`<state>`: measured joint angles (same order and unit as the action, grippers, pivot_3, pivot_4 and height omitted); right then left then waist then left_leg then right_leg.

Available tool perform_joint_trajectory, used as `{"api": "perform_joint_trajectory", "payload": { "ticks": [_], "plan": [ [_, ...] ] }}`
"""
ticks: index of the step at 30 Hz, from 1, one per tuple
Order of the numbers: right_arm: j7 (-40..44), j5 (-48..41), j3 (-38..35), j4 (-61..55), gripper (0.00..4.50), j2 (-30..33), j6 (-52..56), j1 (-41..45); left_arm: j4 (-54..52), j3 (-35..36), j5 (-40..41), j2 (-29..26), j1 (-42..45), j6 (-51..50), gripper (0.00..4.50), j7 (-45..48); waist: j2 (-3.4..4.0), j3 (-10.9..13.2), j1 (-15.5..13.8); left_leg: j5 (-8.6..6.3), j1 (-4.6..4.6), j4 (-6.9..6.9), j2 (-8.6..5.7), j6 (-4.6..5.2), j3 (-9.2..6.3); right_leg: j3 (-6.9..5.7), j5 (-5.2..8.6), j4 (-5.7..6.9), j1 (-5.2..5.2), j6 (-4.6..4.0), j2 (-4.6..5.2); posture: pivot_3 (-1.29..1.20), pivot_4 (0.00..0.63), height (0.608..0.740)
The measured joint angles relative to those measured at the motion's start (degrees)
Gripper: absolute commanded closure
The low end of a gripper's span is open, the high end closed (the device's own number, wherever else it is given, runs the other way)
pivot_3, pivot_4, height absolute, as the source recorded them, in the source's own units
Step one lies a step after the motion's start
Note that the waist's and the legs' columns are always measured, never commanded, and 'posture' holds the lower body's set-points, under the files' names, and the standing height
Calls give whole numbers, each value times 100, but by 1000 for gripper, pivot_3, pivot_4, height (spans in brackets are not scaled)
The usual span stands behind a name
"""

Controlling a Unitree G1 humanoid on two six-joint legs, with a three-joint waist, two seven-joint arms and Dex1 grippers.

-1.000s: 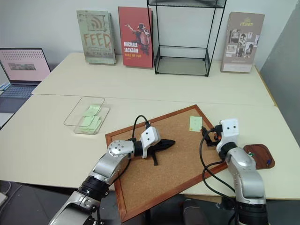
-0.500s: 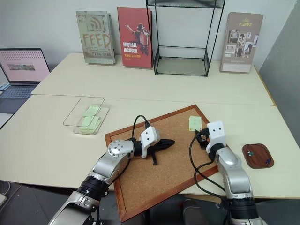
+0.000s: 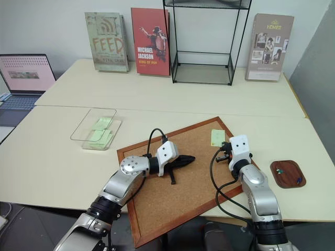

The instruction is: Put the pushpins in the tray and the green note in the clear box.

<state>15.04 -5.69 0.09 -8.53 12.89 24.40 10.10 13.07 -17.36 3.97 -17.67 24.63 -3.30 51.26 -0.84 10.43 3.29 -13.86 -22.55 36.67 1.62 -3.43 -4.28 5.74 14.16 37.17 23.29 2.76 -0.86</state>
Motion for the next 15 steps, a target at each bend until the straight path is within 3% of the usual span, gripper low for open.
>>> {"api": "perform_joint_trajectory", "payload": {
  "ticks": [15],
  "plan": [
    [190, -13, 247, -968, 4478, -4, -47, -85, -4, -25, -14, -45, 10, 18, 4500, -6, 1, 0, 0, 0, 0, -3, 0, 0, -1, 0, 0, -4, 0, 0, 0, 0, 150, 740]
  ]
}}
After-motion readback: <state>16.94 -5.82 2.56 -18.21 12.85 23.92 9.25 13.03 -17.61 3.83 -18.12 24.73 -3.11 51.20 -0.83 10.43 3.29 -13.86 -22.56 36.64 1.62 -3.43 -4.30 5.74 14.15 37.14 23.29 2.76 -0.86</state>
